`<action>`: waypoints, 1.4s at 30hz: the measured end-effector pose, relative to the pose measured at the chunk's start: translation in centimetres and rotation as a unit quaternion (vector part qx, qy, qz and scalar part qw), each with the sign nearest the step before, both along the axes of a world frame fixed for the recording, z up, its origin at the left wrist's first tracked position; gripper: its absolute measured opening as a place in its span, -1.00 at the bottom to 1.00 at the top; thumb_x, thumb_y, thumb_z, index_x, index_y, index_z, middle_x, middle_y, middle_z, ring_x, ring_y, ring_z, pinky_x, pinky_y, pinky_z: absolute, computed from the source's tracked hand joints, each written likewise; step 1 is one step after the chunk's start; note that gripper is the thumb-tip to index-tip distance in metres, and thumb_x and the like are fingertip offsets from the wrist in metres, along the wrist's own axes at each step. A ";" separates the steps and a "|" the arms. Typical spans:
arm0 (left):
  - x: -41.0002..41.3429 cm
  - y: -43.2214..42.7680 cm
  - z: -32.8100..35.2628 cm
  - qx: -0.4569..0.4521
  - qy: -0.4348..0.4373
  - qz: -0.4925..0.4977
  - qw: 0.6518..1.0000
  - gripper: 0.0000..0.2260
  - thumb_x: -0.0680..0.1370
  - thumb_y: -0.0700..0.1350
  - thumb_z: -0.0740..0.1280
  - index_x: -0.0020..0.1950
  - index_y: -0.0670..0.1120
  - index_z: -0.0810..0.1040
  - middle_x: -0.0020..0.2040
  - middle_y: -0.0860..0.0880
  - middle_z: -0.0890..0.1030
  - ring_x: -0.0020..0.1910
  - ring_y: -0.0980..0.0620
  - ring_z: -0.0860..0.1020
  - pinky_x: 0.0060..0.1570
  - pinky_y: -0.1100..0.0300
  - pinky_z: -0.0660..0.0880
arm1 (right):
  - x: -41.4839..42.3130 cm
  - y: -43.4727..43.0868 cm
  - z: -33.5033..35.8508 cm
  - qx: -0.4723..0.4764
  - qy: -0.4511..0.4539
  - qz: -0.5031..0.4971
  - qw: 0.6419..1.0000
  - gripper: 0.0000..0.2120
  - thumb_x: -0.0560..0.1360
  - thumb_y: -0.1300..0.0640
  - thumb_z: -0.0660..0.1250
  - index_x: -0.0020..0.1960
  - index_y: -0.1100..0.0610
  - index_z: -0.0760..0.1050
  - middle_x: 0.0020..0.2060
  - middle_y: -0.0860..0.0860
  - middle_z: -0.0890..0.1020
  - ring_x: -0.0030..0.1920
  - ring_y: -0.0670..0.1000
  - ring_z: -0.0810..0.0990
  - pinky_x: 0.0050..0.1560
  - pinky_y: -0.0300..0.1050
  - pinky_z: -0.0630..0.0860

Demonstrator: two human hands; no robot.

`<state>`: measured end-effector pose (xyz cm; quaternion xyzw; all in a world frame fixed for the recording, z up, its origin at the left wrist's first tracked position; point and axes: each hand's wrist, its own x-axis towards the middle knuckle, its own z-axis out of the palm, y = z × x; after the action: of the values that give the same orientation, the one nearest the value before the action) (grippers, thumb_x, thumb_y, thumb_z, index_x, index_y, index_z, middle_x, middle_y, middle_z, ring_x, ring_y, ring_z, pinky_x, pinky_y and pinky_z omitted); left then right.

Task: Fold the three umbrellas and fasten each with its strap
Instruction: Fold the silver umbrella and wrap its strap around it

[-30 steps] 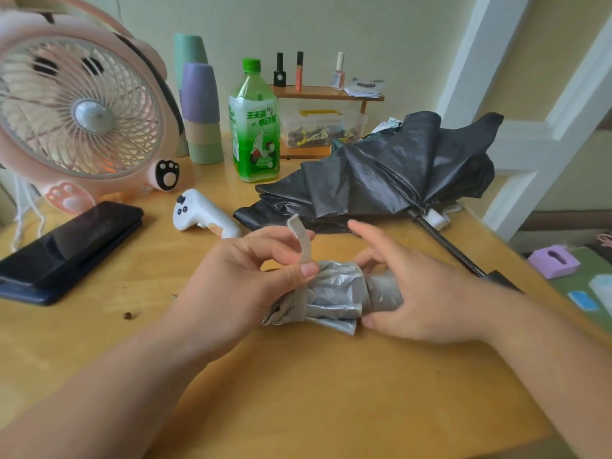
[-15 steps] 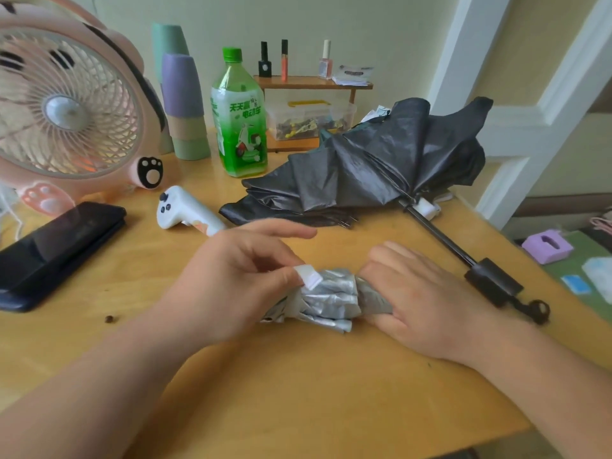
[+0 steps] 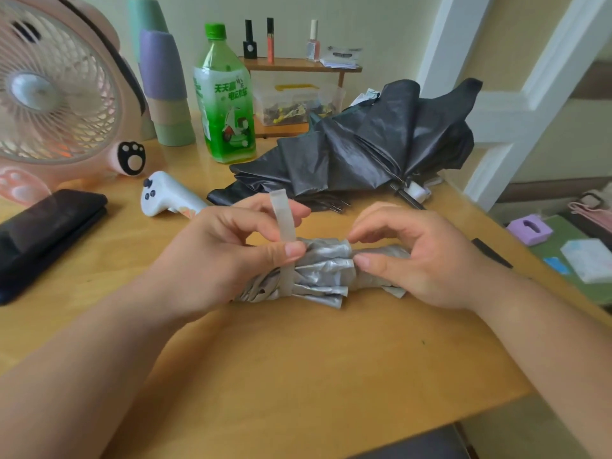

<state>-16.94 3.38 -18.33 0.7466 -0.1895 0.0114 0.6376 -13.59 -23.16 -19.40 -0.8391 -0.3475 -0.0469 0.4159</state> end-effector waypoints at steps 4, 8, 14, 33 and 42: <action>0.2 0.1 -0.1 -0.005 0.012 0.001 1.000 -0.76 0.37 -0.13 0.50 -0.20 -0.33 0.65 0.11 0.01 0.69 0.20 0.13 0.62 0.24 0.25 0.51 | 0.7 0.3 0.2 0.016 0.000 0.033 0.999 -0.82 0.48 0.10 0.44 0.00 0.19 0.69 -0.04 0.02 0.66 0.03 0.11 0.64 0.12 0.22 0.56; 0.2 0.2 -0.1 -0.005 0.010 0.002 1.000 -0.80 0.36 -0.10 0.51 -0.26 -0.25 0.65 0.09 0.02 0.68 0.20 0.10 0.61 0.20 0.22 0.50 | 0.8 0.5 0.5 0.008 0.021 0.059 0.998 -0.79 0.47 0.10 0.47 0.10 0.09 0.68 0.01 0.00 0.66 0.07 0.11 0.64 0.13 0.20 0.54; 0.2 0.2 -0.1 -0.010 0.009 -0.004 1.000 -0.82 0.37 -0.11 0.51 -0.29 -0.22 0.65 0.07 0.05 0.69 0.18 0.17 0.62 0.19 0.28 0.44 | 1.2 0.0 0.6 0.017 0.058 0.087 0.994 -0.78 0.49 0.35 0.40 0.10 0.18 0.67 0.04 0.12 0.65 0.11 0.26 0.61 0.14 0.37 0.49; 0.5 0.3 0.0 -0.014 0.028 -0.003 1.000 -0.85 0.40 -0.11 0.52 -0.27 -0.18 0.68 0.08 -0.02 0.68 0.21 0.05 0.62 0.42 -0.06 0.41 | 3.1 3.0 1.4 -0.092 0.022 0.025 0.995 -0.74 0.44 0.17 0.58 0.09 -0.06 0.70 -0.02 -0.08 0.64 -0.06 0.03 0.61 -0.07 0.08 0.59; 0.7 0.2 0.1 -0.031 0.044 -0.017 0.998 -0.90 0.38 -0.13 0.52 -0.30 -0.12 0.67 0.15 -0.04 0.66 0.22 0.13 0.61 0.34 0.14 0.43 | 3.4 5.4 -0.4 -0.098 -0.325 -0.018 0.941 -0.77 0.52 -0.06 0.51 -0.08 0.11 0.71 -0.29 -0.03 0.57 -0.28 -0.01 0.45 -0.33 0.03 0.47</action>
<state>-16.25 3.55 -18.26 0.7227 -0.1733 -0.0266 0.6686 -10.14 -17.79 -19.83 -0.8211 -0.4514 -0.2899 0.1950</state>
